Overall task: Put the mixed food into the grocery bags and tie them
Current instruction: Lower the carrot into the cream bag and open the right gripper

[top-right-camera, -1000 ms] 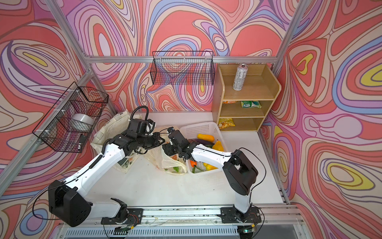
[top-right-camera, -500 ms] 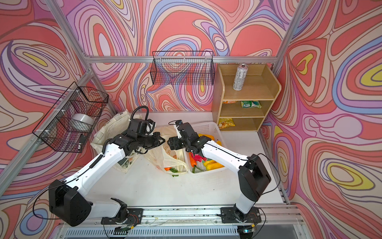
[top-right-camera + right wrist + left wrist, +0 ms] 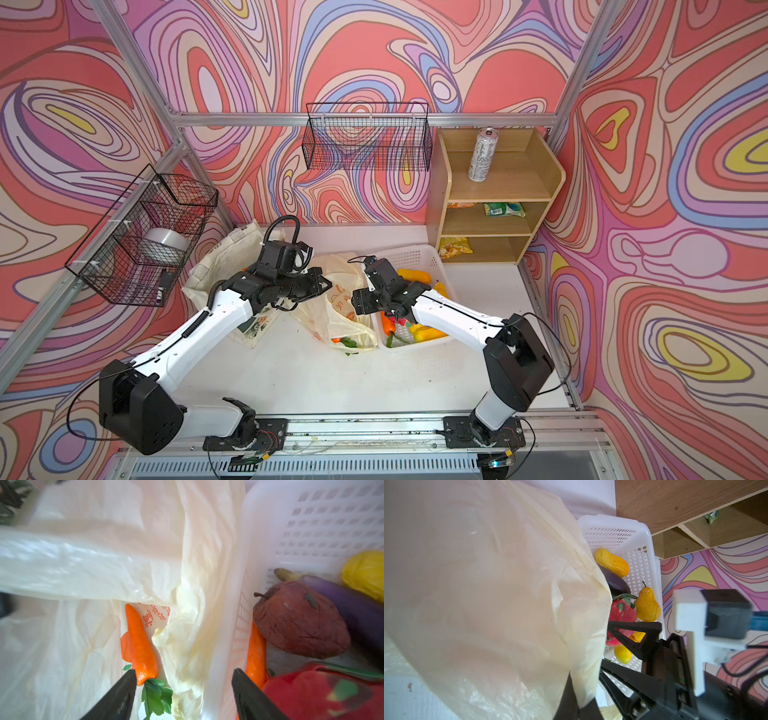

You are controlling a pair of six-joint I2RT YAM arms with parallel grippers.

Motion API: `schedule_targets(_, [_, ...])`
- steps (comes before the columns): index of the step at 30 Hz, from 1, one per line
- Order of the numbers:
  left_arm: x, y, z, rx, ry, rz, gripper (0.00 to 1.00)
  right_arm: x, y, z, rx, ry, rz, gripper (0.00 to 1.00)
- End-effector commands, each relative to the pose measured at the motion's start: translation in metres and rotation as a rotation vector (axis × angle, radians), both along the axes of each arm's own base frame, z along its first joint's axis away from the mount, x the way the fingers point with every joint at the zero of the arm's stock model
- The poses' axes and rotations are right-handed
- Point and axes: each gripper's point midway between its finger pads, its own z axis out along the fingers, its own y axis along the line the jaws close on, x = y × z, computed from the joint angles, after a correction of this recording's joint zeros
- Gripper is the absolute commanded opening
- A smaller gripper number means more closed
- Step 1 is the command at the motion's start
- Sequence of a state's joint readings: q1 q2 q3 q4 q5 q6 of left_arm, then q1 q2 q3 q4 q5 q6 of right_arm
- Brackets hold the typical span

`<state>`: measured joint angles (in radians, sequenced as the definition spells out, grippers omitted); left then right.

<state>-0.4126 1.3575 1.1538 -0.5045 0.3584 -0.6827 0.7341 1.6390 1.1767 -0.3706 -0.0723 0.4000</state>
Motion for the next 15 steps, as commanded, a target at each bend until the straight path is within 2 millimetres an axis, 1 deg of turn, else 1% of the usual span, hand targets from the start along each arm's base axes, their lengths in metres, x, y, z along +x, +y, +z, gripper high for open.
schedule_targets(1, [0.000,0.001,0.006,-0.003,-0.019,0.006,0.00,0.000,0.007,-0.008,-0.001,0.024,0.037,0.74])
schedule_targets(3, [-0.001,0.001,0.007,-0.005,-0.022,0.008,0.00,0.002,0.011,-0.011,0.000,0.030,0.042,0.72])
schedule_targets(8, [-0.004,0.002,0.011,-0.010,-0.029,0.009,0.00,0.009,0.018,-0.017,-0.003,0.034,0.046,0.65])
schedule_targets(10, [-0.004,0.003,0.013,-0.012,-0.034,0.010,0.00,0.013,0.020,-0.021,-0.009,0.036,0.044,0.57])
schedule_targets(11, [-0.005,0.003,0.013,-0.012,-0.034,0.009,0.00,0.014,0.021,-0.019,-0.006,0.031,0.043,0.54])
schedule_targets(12, [-0.005,0.003,0.013,-0.013,-0.034,0.009,0.00,0.015,0.022,-0.017,-0.002,0.029,0.044,0.49])
schedule_targets(13, [-0.005,0.003,0.014,-0.014,-0.037,0.010,0.00,0.016,0.023,-0.015,0.002,0.026,0.044,0.39])
schedule_targets(14, [-0.005,0.003,0.015,-0.014,-0.039,0.010,0.00,0.016,0.024,-0.014,0.005,0.025,0.043,0.35])
schedule_targets(15, [-0.006,0.003,0.015,-0.012,-0.040,0.009,0.00,0.016,0.024,-0.014,0.007,0.028,0.045,0.35])
